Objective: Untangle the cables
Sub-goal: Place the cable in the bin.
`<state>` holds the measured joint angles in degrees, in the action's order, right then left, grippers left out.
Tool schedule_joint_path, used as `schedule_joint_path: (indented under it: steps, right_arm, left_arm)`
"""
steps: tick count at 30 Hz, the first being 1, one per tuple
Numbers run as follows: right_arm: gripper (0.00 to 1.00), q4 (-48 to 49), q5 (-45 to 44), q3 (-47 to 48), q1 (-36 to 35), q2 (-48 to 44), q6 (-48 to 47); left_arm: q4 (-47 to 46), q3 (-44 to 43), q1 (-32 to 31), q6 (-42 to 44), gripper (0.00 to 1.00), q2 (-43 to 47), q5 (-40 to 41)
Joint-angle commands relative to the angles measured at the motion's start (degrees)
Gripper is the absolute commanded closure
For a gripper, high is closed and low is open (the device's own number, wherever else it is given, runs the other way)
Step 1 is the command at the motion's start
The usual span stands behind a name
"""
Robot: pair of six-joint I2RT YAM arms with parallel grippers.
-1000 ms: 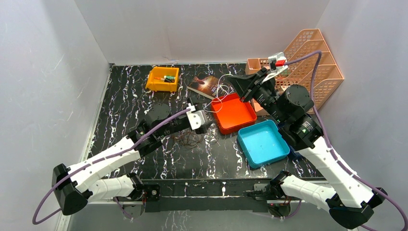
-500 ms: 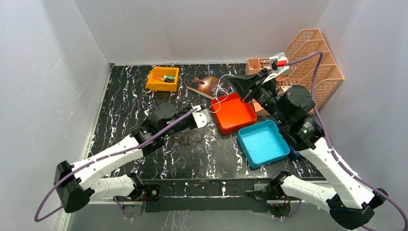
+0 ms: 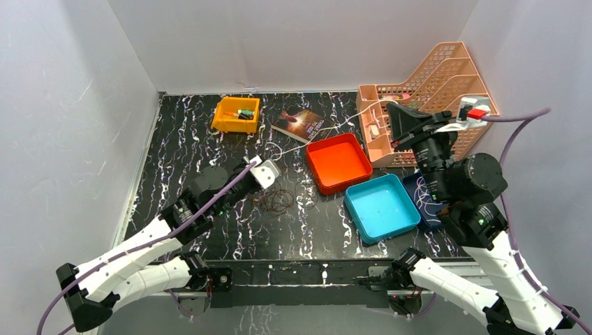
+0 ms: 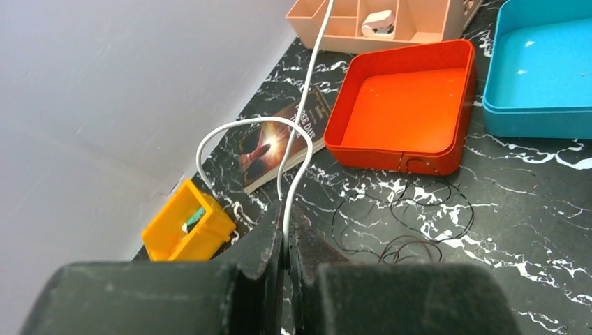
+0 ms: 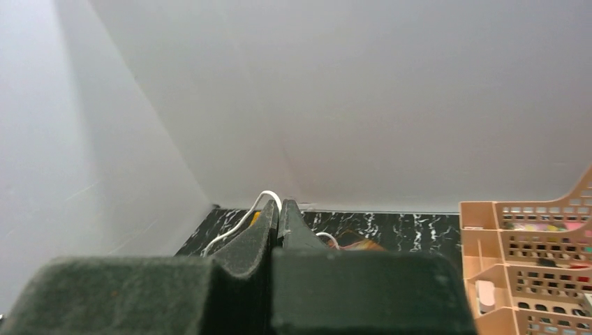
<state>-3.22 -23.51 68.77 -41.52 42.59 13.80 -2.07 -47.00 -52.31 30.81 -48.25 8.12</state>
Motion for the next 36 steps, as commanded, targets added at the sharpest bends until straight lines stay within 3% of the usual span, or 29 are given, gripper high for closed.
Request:
schedule_joint_path:
  steps: [1, 6, 8, 11, 14, 18, 27, 32, 36]
  right_arm:
    - [1.00, 1.08, -7.60, 0.18, 0.01, -1.11, -2.35]
    - [1.00, 0.58, -6.64, 0.65, 0.00, -1.06, -2.45]
    - [1.00, -0.45, -4.14, 1.44, 0.01, 0.08, -2.96]
    - [1.00, -3.18, 0.69, 3.94, 0.01, 2.71, -3.70]
    - [1.00, -5.21, 2.47, 5.47, -0.03, 5.10, -4.11]
    - [1.00, -7.47, -0.77, 6.51, 0.02, 6.74, -4.14]
    - [1.00, -9.83, -23.43, 4.88, 0.06, 7.52, -9.26]
    - [1.00, -12.88, -30.98, 9.07, 0.04, 11.51, -11.40]
    - [1.00, -9.39, -36.55, 9.68, 0.18, 12.08, -14.86]
  left_arm:
    - [3.56, 1.58, -0.24, -1.94, 1.00, 2.81, 5.86]
    - [2.52, 2.75, -0.25, -3.55, 0.99, 3.49, 3.31]
    - [1.58, 2.84, -0.25, -4.17, 0.88, 2.75, 0.01]
    - [0.34, 1.98, -0.24, -5.27, 0.52, 0.41, -5.93]
    - [-2.41, 1.71, -0.25, -6.57, 0.39, -1.30, -9.58]
    - [-4.32, 1.94, -0.24, -8.11, 0.32, -1.93, -9.73]
    - [-4.30, 4.54, -0.26, -17.22, 0.18, -0.07, -4.81]
    - [-2.18, 3.68, -0.25, -26.19, 0.13, 0.09, 2.95]
    - [0.88, 2.07, -0.29, -29.90, 0.09, -0.19, 7.37]
